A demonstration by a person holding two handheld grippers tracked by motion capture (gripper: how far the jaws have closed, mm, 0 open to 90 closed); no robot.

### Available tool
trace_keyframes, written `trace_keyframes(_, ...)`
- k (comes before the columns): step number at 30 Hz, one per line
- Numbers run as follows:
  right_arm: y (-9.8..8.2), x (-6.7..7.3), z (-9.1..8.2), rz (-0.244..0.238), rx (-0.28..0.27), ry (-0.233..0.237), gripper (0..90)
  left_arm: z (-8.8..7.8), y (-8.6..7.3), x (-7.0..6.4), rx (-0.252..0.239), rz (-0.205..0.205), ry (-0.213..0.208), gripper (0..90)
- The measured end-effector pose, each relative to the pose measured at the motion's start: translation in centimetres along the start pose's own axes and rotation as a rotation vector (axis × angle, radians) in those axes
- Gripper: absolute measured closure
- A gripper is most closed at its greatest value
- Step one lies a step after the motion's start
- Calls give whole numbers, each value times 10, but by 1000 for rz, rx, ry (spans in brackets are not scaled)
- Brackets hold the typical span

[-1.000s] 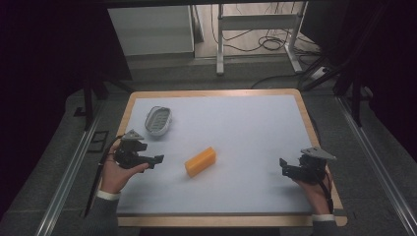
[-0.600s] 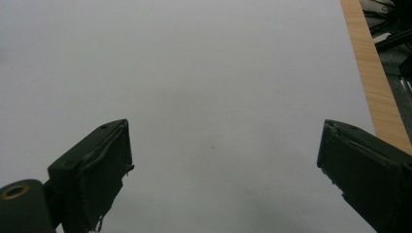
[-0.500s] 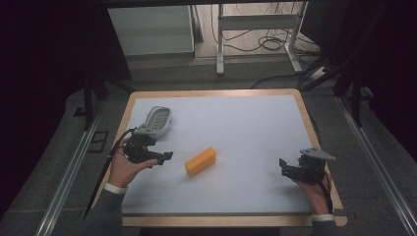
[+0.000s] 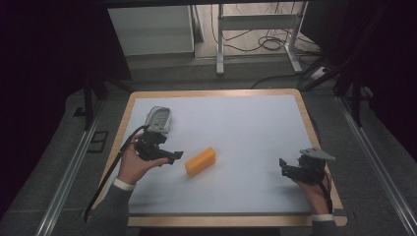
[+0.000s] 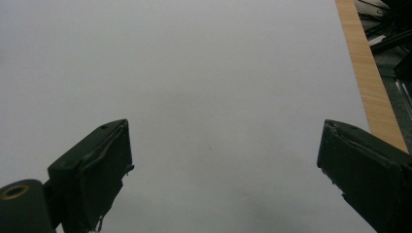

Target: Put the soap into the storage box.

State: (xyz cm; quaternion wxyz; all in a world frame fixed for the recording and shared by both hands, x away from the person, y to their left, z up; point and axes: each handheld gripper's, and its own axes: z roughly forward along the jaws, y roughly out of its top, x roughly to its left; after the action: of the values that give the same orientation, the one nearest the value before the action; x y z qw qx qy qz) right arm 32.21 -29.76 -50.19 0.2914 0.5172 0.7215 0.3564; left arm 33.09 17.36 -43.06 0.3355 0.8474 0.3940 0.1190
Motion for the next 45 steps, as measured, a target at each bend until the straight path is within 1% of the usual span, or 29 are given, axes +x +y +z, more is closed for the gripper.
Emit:
trace_keyframes(5, -1, 0, 1, -2, 0, 0, 57, 6, 6, -5, 14, 16, -8, 154)
trace_keyframes(7, 0, -1, 0, -1, -1, -2, 57, 8, 8, -6, 15, 9, -14, 154)
trace_keyframes(13, 0, -1, 0, -4, 2, -2, 57, 14, 12, -8, 16, 8, -25, 156)
trace_keyframes(15, -1, -1, 1, -4, 1, -2, 57, 17, 12, -8, 25, 5, -27, 156)
trace_keyframes(18, -1, -1, 1, -2, 5, -3, 57, 20, 13, -10, 36, 7, -26, 156)
trace_keyframes(21, -1, -1, 2, -5, 9, -2, 57, 24, 15, -15, 37, 17, -32, 157)
trace_keyframes(27, -2, -1, 2, -4, 10, 0, 57, 40, 19, -26, 71, 47, -45, 157)
trace_keyframes(28, -2, 0, 2, -4, 11, -1, 57, 42, 19, -28, 69, 40, -59, 164)
trace_keyframes(29, -2, 0, 2, -4, 11, -1, 57, 42, 19, -28, 69, 40, -59, 173)
trace_keyframes(30, -2, -1, 2, -6, 10, 0, 57, 46, 20, -28, 70, 32, -72, 173)
trace_keyframes(32, -2, -1, 2, -4, 11, -2, 57, 55, 19, -28, 98, 28, -62, 176)
trace_keyframes(35, -2, -1, 3, -6, 13, -2, 57, 64, 18, -31, 112, 33, -79, 178)
trace_keyframes(37, -2, -1, 3, -7, 14, -3, 57, 70, 17, -33, 128, 38, -82, 181)
trace_keyframes(39, -3, 0, 4, -7, 16, -2, 57, 75, 16, -34, 144, 39, -76, 182)
trace_keyframes(40, -3, 0, 4, -8, 16, -2, 57, 75, 16, -34, 144, 39, -76, 186)
trace_keyframes(42, -3, 0, 4, -9, 16, -2, 57, 82, 15, -36, 155, 40, -78, 192)
trace_keyframes(45, -3, 0, 4, -8, 15, -2, 57, 86, 14, -38, 155, 36, -76, 215)
